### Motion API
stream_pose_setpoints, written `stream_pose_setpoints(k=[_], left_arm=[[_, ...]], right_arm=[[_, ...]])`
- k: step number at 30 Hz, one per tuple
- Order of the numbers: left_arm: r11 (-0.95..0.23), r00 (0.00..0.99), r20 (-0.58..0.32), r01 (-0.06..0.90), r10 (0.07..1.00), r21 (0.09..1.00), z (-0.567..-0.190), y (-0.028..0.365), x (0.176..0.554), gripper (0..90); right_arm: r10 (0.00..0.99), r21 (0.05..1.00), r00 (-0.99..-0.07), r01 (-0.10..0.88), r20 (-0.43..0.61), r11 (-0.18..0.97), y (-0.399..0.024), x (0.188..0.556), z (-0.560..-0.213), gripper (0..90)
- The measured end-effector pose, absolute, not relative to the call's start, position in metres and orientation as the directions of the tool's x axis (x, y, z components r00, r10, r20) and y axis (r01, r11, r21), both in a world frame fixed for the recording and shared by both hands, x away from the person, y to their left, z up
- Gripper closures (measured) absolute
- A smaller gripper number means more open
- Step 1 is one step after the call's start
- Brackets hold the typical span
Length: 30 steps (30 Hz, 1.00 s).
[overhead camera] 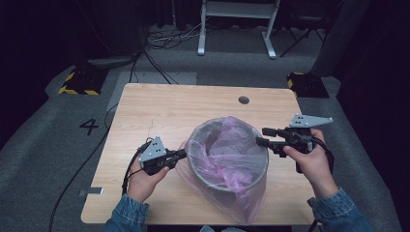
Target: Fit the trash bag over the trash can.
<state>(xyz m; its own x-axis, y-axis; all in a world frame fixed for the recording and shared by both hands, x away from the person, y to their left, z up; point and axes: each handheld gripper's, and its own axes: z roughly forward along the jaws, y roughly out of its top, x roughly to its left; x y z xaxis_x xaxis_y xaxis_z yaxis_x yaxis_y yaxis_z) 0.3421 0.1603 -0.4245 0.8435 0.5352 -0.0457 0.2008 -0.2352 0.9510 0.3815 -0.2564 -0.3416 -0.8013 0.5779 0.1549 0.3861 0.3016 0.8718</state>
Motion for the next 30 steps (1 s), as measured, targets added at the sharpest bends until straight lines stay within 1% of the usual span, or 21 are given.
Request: stream_pose_setpoints(k=[1,2,3,4,5,9,12,15,19,22,25,27,29,30], left_arm=[[-0.235,0.844,-0.045,0.199,0.534,0.951,-0.424,0.161,0.342,89.9],[-0.232,0.845,-0.046,0.198,0.533,0.952,-0.424,0.162,0.341,89.9],[-0.231,0.844,-0.045,0.197,0.534,0.953,-0.424,0.163,0.341,89.9],[-0.226,0.843,-0.049,0.199,0.536,0.954,-0.423,0.164,0.34,89.9],[-0.225,0.842,-0.048,0.198,0.538,0.954,-0.423,0.166,0.34,89.9],[-0.219,0.837,-0.055,0.206,0.545,0.954,-0.424,0.173,0.34,90.0],[-0.22,0.833,-0.08,0.235,0.548,0.947,-0.432,0.177,0.343,90.0],[-0.25,0.838,-0.094,0.265,0.538,0.931,-0.444,0.175,0.345,90.0],[-0.309,0.841,-0.095,0.297,0.532,0.903,-0.456,0.173,0.346,90.0],[-0.336,0.84,-0.118,0.336,0.53,0.88,-0.466,0.174,0.347,90.0],[-0.411,0.82,-0.076,0.362,0.567,0.837,-0.478,0.175,0.348,90.0],[-0.411,0.817,-0.103,0.389,0.568,0.824,-0.485,0.177,0.349,90.0],[-0.399,0.819,-0.149,0.419,0.554,0.816,-0.491,0.176,0.349,90.0],[-0.404,0.825,-0.154,0.418,0.544,0.814,-0.492,0.176,0.349,90.0]], right_arm=[[0.564,0.873,-0.811,0.382,0.159,0.303,-0.255,0.381,-0.341,67.4],[0.566,0.875,-0.812,0.371,0.144,0.31,-0.255,0.38,-0.339,70.9],[0.579,0.883,-0.807,0.352,0.118,0.31,-0.255,0.378,-0.336,77.4],[0.584,0.887,-0.804,0.343,0.108,0.308,-0.255,0.377,-0.334,81.7],[0.585,0.892,-0.803,0.341,0.112,0.297,-0.257,0.377,-0.332,90.0],[0.586,0.884,-0.802,0.354,0.119,0.305,-0.266,0.377,-0.33,90.0],[0.608,0.872,-0.782,0.387,0.138,0.3,-0.277,0.382,-0.339,90.0],[0.617,0.846,-0.762,0.449,0.195,0.288,-0.287,0.39,-0.361,90.0],[0.615,0.806,-0.753,0.504,0.234,0.31,-0.288,0.394,-0.39,90.0],[0.615,0.782,-0.742,0.54,0.267,0.312,-0.289,0.395,-0.411,90.0],[0.621,0.753,-0.727,0.575,0.293,0.319,-0.291,0.395,-0.431,90.0],[0.628,0.731,-0.717,0.597,0.302,0.329,-0.293,0.395,-0.444,90.0],[0.615,0.713,-0.706,0.628,0.352,0.312,-0.295,0.395,-0.454,90.0],[0.611,0.708,-0.704,0.634,0.362,0.311,-0.295,0.394,-0.458,90.0]])
